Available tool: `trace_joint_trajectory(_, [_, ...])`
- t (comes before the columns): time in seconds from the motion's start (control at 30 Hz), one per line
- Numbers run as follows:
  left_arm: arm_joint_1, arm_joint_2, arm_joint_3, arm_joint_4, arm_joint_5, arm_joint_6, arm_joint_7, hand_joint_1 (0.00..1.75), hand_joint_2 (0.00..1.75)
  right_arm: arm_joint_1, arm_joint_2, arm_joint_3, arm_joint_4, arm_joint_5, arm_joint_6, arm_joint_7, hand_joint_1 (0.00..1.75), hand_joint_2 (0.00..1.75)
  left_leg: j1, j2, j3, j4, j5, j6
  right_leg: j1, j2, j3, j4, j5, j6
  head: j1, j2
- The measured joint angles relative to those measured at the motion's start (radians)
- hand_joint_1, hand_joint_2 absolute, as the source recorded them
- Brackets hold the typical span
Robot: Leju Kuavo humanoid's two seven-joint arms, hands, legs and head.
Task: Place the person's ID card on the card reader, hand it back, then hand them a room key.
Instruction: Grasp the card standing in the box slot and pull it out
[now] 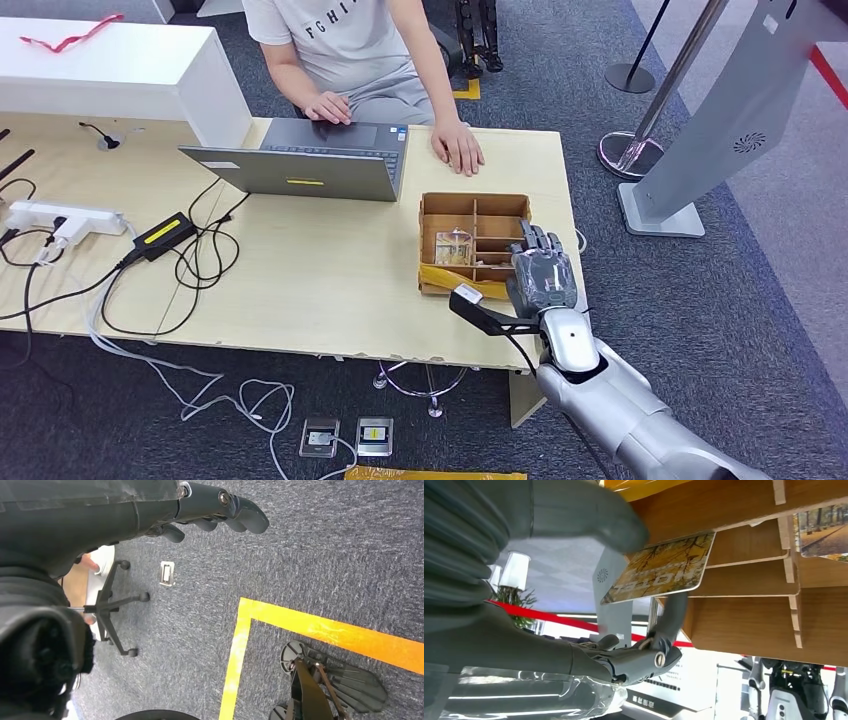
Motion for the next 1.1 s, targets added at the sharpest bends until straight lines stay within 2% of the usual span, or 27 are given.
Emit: trace_joint_trajectory(1.1, [0.0,0.002,-0.001,0.0,-0.002,-0.001,-0.001,0.0,0.0,-0.016,0.015,-0.025,0.067,0.01,-0.054,-0.03,1.75,1.75,0.0,0.0,0.0,0.0,0.0,0.0,0.0,0.0,0.0,0.0,0.0,0.0,0.0,0.0])
